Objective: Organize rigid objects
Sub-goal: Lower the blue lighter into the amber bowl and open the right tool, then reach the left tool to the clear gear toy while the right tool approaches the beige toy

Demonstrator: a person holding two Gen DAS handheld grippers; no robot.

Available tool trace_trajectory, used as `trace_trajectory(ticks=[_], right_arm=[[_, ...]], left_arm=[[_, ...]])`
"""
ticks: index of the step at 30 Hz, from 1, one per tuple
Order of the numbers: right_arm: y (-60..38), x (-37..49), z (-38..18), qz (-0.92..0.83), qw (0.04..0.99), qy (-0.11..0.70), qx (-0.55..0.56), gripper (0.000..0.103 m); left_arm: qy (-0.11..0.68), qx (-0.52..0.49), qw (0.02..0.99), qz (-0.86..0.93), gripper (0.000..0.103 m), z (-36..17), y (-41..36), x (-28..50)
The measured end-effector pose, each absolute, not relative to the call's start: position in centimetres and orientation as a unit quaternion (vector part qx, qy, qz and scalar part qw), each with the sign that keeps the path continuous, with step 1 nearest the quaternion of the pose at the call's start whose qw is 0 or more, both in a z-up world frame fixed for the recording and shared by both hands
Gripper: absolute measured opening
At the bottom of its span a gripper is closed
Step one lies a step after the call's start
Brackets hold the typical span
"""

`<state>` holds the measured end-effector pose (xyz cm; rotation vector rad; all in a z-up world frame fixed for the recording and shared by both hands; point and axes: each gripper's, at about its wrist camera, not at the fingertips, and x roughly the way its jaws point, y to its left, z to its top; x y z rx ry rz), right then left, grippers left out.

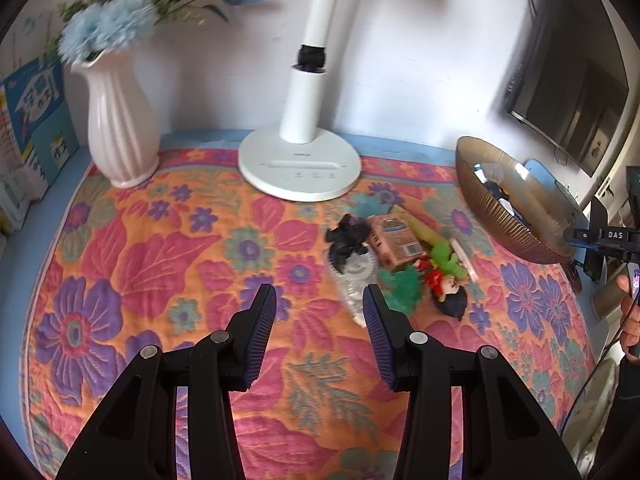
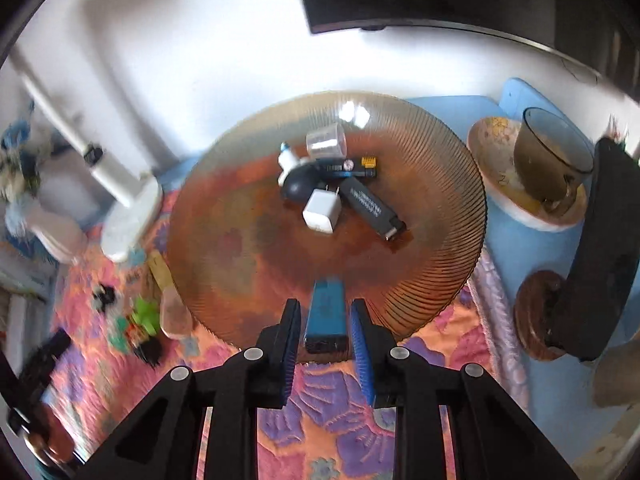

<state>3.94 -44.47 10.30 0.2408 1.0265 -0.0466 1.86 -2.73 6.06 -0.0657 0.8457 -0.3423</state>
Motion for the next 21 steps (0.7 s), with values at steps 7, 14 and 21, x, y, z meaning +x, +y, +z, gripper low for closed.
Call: trace_trajectory(ticks=[7,14,21], right_arm=[[-40.6,-0.6,9.6,0.026,0.883,0.447,0.137,0.038],[-31.0,-2.5,5.6,0.090,0.902,0.419,0.052,0.055],[-30.4,-1.6,2.4,0.066,0.903,0.422,0.031,0.055]], left_arm=[[0.428,-0.050,0.888,-0.161,0.042,3.6,-1.5,1.0],[0.447,-0.044,0.880,-0.152,0.043,0.6,-1.7,-0.6],[0.431,-0.042,0.887,-0.161,0.071,0.4,-2.0,-1.4]])
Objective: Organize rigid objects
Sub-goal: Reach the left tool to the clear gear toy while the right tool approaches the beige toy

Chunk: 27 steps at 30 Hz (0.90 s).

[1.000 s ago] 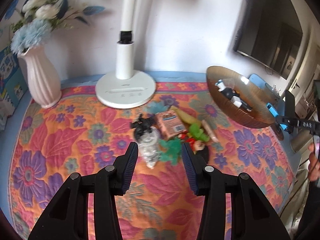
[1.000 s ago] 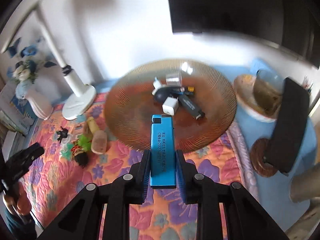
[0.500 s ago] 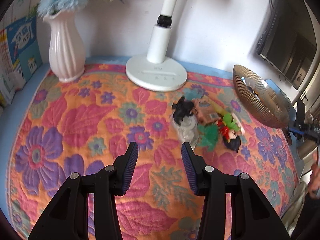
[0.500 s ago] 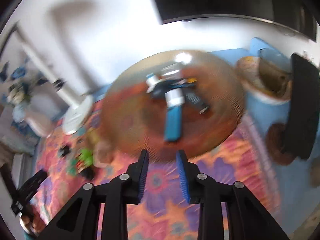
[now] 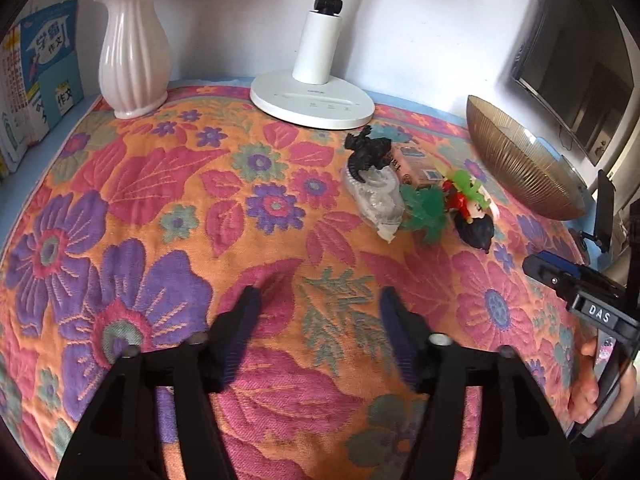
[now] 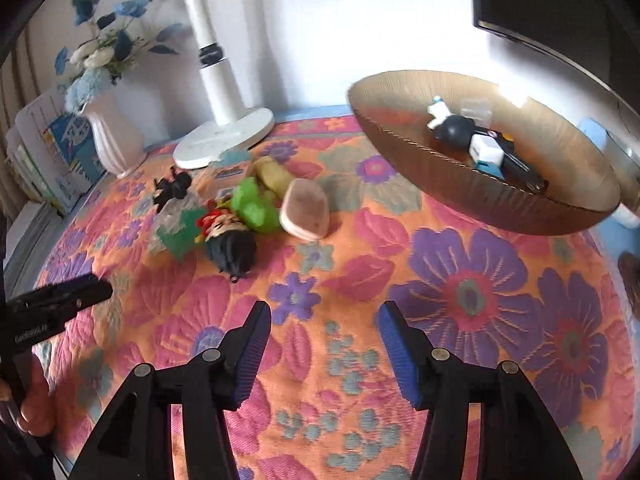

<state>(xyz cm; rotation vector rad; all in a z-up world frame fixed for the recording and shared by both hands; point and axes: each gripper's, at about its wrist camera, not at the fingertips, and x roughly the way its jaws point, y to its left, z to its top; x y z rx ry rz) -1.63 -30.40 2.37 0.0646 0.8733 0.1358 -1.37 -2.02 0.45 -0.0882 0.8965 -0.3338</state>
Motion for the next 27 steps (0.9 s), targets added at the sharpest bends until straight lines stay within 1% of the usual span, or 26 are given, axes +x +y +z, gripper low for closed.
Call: trace_trajectory(ticks=[1,4,8,11,14,16,18,19,21,22,24,26,27], right_arm=[[-30.9,-1.5,2.3,0.066,0.902,0.423,0.043,0.055],[-31.9,-1.2,1.8,0.066,0.894,0.437,0.070,0.055],[-31.6,-1.2,2.0,0.071,0.896,0.434,0.064,0.055],[-31.3,-0.7,1.9,0.076,0.881,0.462,0.073,0.055],[-31.2,-0.4,3.4,0.129,0.858,0.476,0.142,0.055],[-31.4,0.8,4.5,0.135,0.849,0.479,0.179,0.055],[-31.3,2.2,4.9,0.126,0.851,0.475,0.186,0.055],[-31.1,2.9,4.9,0.119,0.854,0.473,0.182,0.052],[-31.0,4.3,4.4,0.107,0.857,0.470,0.183,0.048],[-31.0,4.8,4.0,0.110,0.855,0.469,0.193,0.048],[-31.0,5.8,2.9,0.104,0.852,0.470,0.207,0.048],[-30.6,6.6,2.2,0.101,0.852,0.471,0.205,0.048],[-30.5,6.9,2.1,0.102,0.855,0.465,0.204,0.048]], left_arm=[[0.430,-0.043,0.888,-0.156,0.075,0.5,-2.0,-1.3],[0.431,-0.051,0.887,-0.155,0.075,0.4,-1.6,-1.3],[0.435,-0.052,0.886,-0.151,0.075,0.3,-1.5,-1.4],[0.440,-0.042,0.885,-0.149,0.075,0.5,-1.7,-1.3],[0.439,-0.021,0.883,-0.166,0.075,2.3,-2.3,-0.9],[0.432,-0.005,0.887,-0.166,0.075,4.4,-2.9,-0.2],[0.425,0.011,0.890,-0.168,0.075,6.3,-3.5,0.9],[0.413,0.025,0.894,-0.174,0.075,7.2,-4.1,1.5],[0.396,0.054,0.898,-0.184,0.075,7.7,-5.1,2.4],[0.392,0.078,0.896,-0.191,0.074,7.4,-5.9,3.4],[0.400,0.096,0.889,-0.201,0.071,6.3,-6.8,5.2],[0.416,0.098,0.881,-0.204,0.063,5.0,-7.5,7.2],[0.421,0.096,0.877,-0.211,0.063,4.5,-7.8,7.9]])
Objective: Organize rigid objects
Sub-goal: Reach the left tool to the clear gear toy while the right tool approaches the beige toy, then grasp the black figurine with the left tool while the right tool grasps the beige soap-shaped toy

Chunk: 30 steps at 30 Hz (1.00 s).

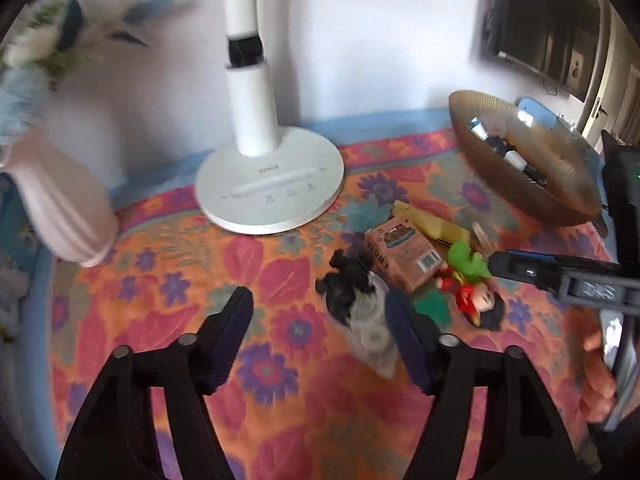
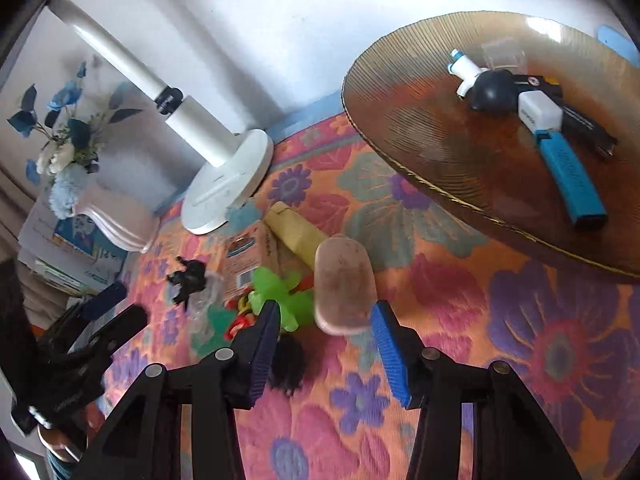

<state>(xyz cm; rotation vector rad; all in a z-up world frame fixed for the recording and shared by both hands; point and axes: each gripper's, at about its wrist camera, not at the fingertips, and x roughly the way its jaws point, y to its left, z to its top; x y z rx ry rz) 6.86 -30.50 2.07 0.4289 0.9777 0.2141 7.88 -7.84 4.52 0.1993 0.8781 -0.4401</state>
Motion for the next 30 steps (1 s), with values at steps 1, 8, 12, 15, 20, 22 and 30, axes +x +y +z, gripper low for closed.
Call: trace_trajectory(ticks=[1,8,12,15,20,22,30], right_arm=[[-30.4,7.0,2.1,0.105,0.860,0.457,0.203,0.048],[-32.4,6.3,1.5,0.100,0.864,0.427,0.249,0.048],[-34.7,5.5,1.1,0.092,0.861,0.403,0.296,0.048],[-33.6,7.3,0.4,0.094,0.855,0.431,0.272,0.048],[-30.1,8.0,1.1,0.046,0.882,0.440,0.164,0.044],[-29.9,8.1,0.9,0.033,0.884,0.440,0.151,0.033],[-26.9,8.2,1.5,0.007,0.896,0.443,0.017,0.033]], left_arm=[[0.424,0.097,0.872,-0.226,0.063,4.0,-8.3,8.5],[0.427,0.101,0.856,-0.274,0.033,2.1,-10.1,9.2],[0.413,0.087,0.862,-0.282,0.032,2.5,-9.6,8.6],[0.403,0.076,0.869,-0.277,0.032,3.2,-9.0,8.1],[0.395,0.036,0.879,-0.265,0.032,4.2,-6.5,6.0],[0.394,0.024,0.882,-0.257,0.032,4.3,-5.4,4.6],[0.397,0.021,0.898,-0.189,0.032,3.1,-3.2,-2.1]])
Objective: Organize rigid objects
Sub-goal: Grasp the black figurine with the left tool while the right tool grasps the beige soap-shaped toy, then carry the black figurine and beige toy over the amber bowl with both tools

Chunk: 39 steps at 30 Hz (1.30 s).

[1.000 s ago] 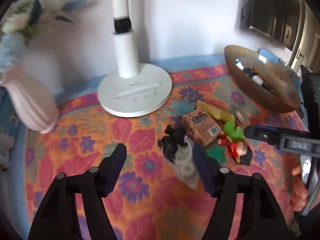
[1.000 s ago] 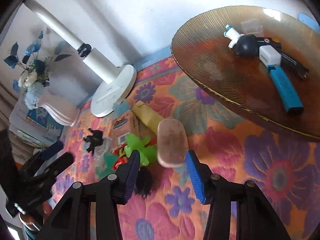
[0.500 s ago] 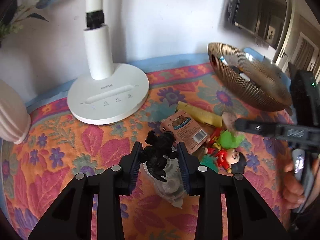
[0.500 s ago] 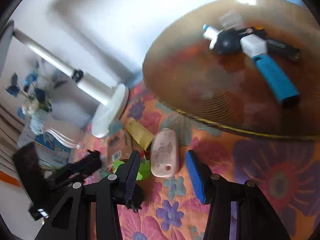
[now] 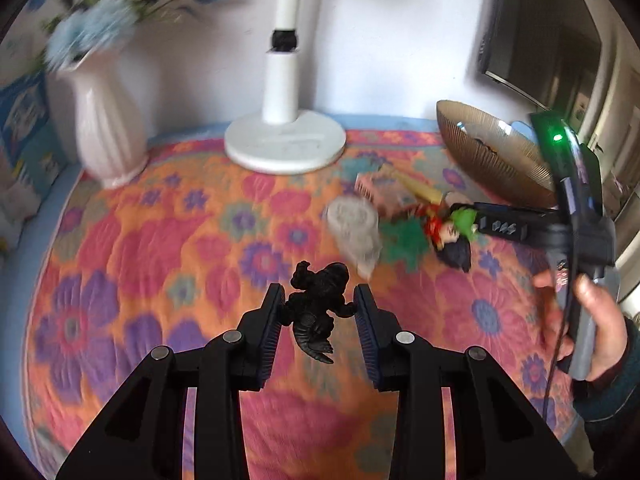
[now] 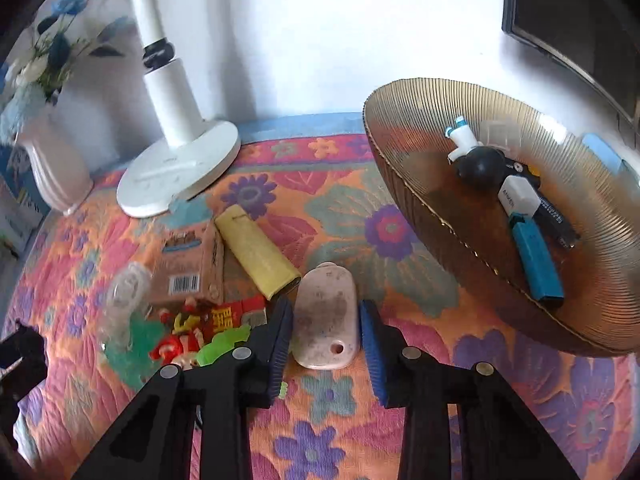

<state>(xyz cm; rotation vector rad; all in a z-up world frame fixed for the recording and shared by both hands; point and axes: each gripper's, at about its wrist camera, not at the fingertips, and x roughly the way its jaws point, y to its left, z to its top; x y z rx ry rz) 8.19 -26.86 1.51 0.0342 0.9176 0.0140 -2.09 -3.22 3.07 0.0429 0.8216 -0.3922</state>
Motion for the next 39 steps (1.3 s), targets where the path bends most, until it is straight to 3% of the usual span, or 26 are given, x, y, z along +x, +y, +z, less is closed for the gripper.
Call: trace_trajectory(ticks=[9,14,18,27,30,39], right_arm=[[-30.8,-1.9,1.2,0.109,0.879,0.461,0.058,0.033],[-30.2,-6.3,0.9,0.127,0.882,0.452,0.031,0.035],[-29.3,-7.3,0.6,0.109,0.891,0.441,0.016,0.043],[-26.9,-8.3,0.3,0.066,0.905,0.416,-0.050,0.036],[-27.0,-8.5,0.3,0.075,0.905,0.417,-0.047,0.036],[-27.4,-9.0,0.3,0.082,0.907,0.413,-0.026,0.036]], left_arm=[[0.423,0.006,0.887,-0.188,0.032,0.6,-3.3,-5.5],[0.398,0.065,0.900,-0.167,0.032,0.5,-4.7,-6.6],[0.389,0.081,0.902,-0.167,0.032,0.5,-5.2,-7.0],[0.389,0.099,0.901,-0.166,0.033,0.2,-5.6,-7.3],[0.404,0.095,0.895,-0.163,0.041,-0.1,-5.4,-7.2],[0.429,0.068,0.886,-0.160,0.039,-0.1,-4.3,-8.2]])
